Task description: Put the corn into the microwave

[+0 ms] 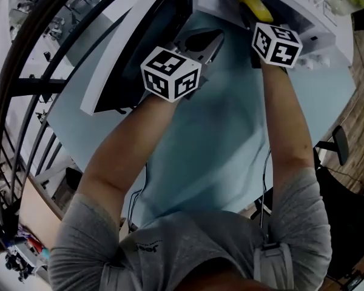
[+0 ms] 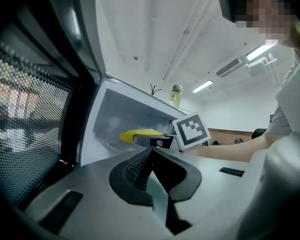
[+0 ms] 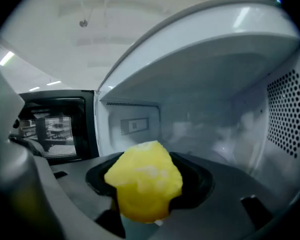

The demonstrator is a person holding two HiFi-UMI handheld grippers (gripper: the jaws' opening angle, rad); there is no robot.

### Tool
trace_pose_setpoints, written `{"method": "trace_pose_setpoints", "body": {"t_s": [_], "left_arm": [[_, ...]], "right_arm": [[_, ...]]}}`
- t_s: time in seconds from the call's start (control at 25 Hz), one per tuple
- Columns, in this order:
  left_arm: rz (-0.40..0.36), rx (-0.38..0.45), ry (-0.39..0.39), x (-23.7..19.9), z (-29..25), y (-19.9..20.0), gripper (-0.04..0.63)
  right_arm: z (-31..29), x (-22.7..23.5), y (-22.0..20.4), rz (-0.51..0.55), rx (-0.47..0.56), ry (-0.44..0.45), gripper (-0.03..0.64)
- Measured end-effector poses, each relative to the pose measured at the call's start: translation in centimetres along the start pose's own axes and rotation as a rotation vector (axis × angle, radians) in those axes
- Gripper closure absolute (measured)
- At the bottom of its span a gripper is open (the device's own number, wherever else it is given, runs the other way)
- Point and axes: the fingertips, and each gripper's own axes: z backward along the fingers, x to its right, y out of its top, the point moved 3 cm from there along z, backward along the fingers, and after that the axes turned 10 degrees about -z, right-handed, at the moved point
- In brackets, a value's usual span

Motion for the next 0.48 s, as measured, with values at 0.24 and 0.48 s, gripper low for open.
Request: {"method": "trace_pose_setpoints", "body": {"t_s": [0.24,0.48], "left_arm": [[0.003,-0.006,0.005,-0.6,-1.0,-0.9,0.577],[0.009,-0.007,0.003,-1.0,-1.7,-1.7,0.577]], "right_arm": [[-2.2,1.3,-0.3,0.047,-0.037,-0.053,0.357],[-3.5,2.7,-0.2,0.072,-0.054,-0.102,0.357]]}}
